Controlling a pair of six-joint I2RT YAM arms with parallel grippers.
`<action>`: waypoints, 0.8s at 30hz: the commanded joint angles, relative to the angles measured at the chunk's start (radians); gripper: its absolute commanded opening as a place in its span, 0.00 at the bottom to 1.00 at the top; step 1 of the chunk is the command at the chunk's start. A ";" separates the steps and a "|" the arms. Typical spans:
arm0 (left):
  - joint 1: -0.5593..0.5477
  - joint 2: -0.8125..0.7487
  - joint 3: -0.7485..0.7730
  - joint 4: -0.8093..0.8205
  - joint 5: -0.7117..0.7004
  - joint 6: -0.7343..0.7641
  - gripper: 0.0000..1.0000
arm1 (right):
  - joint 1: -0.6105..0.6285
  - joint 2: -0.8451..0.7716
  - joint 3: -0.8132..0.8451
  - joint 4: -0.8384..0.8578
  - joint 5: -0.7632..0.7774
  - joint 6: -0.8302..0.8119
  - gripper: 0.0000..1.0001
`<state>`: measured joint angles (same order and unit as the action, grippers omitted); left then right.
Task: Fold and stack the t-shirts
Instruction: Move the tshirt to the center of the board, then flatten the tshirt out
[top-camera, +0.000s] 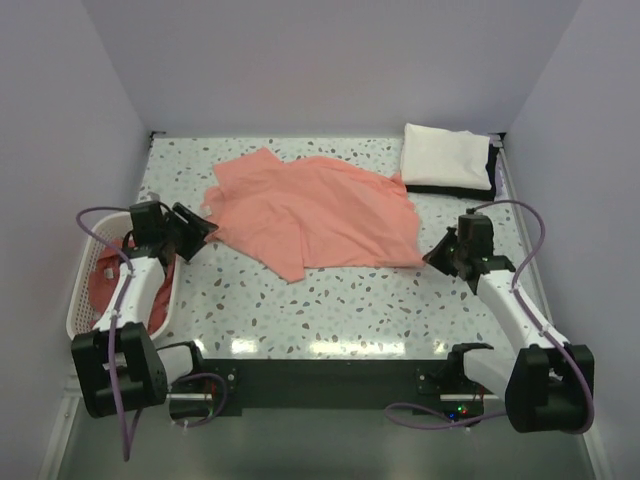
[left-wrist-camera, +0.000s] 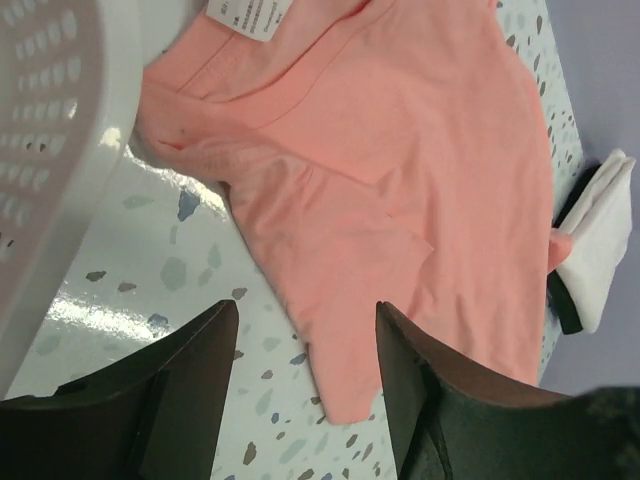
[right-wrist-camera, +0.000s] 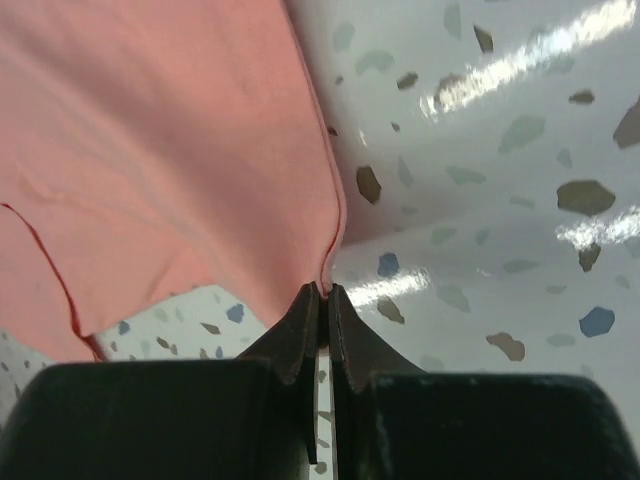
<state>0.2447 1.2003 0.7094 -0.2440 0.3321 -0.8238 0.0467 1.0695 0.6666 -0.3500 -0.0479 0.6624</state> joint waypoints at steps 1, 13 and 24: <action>-0.080 -0.094 -0.010 0.029 -0.079 0.066 0.62 | 0.002 0.004 -0.045 0.092 -0.075 -0.003 0.00; -0.631 0.207 0.243 -0.064 -0.636 0.066 0.58 | 0.001 0.087 -0.048 0.157 -0.083 -0.040 0.00; -0.774 0.774 0.781 -0.307 -0.803 0.103 0.53 | 0.001 0.092 -0.038 0.164 -0.109 -0.047 0.00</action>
<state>-0.5209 1.9072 1.4059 -0.4458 -0.3771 -0.7391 0.0467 1.1751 0.5926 -0.2184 -0.1318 0.6346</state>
